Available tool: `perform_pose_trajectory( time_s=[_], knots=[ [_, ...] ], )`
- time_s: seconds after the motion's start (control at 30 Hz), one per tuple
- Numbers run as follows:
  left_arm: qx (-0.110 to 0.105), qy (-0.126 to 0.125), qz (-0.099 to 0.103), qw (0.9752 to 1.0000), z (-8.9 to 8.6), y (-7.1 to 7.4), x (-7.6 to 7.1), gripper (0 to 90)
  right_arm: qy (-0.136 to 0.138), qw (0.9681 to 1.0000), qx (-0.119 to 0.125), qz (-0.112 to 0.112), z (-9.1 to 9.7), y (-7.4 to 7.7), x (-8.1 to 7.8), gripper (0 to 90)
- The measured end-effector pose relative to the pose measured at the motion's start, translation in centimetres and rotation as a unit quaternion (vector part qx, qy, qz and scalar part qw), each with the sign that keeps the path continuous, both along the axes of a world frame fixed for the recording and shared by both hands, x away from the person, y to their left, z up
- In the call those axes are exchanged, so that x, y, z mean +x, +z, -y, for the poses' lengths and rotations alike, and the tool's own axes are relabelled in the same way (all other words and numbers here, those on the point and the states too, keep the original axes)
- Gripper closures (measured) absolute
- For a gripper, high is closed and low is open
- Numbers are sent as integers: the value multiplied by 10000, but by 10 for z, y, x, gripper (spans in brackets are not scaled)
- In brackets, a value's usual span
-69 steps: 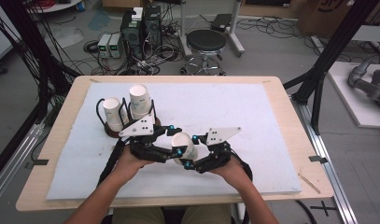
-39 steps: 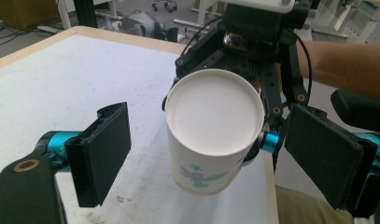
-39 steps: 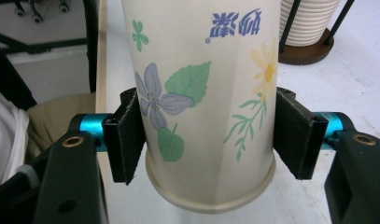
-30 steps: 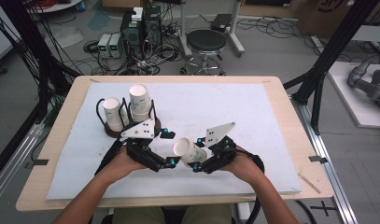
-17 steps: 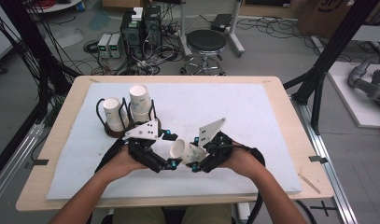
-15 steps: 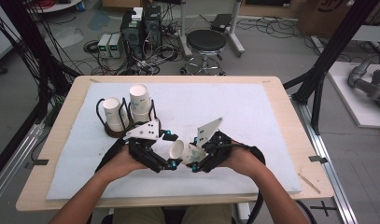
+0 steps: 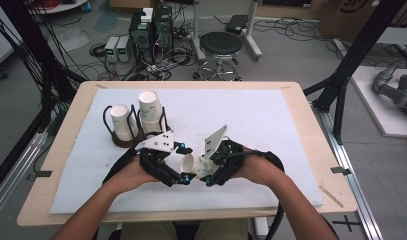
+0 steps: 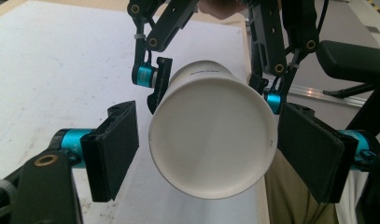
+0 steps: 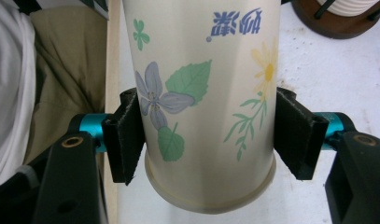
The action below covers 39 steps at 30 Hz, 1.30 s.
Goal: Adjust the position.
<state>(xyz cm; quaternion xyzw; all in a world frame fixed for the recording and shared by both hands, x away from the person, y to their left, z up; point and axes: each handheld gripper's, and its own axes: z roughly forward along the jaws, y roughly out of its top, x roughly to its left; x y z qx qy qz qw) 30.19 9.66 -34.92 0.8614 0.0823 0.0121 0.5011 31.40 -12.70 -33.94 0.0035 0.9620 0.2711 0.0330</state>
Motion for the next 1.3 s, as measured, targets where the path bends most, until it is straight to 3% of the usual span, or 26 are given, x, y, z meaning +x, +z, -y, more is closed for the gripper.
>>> perform_pose_trajectory(
  time_s=[0.27,0.47,0.67,0.73,0.8,0.9,1.03,1.17,1.23,1.3],
  knots=[
    [114,-123,-55,9998,3,-3,0,273,85,9993,-347,-96,-8,-2,-1,332],
    [250,-233,-60,9994,5,-6,1,348,125,9990,-400,-126,-9,-3,-2,333],
    [345,-265,-49,9990,6,-7,0,370,148,9986,-489,-128,-9,-4,-3,343],
    [329,-237,-1,9992,5,-6,1,370,100,9990,-421,-84,-8,-4,-3,298],
    [263,-211,-5,9994,3,-6,1,371,-154,9997,-193,-87,-5,-4,-2,195],
    [127,-146,15,9998,-2,-6,2,371,-315,9991,274,-98,5,-1,-1,195],
    [-110,-7,-19,9999,-11,-9,4,371,-430,9955,841,-95,18,1,-2,195],
    [-426,118,-97,9990,-19,-14,5,371,-588,9874,1469,-46,29,2,-6,195],
    [-549,149,-90,9983,-22,-17,5,371,-709,9795,1884,-28,36,1,-7,195],
    [-631,203,-72,9978,-26,-19,5,371,-819,9740,2113,-22,40,-2,-8,195]
  ],
)
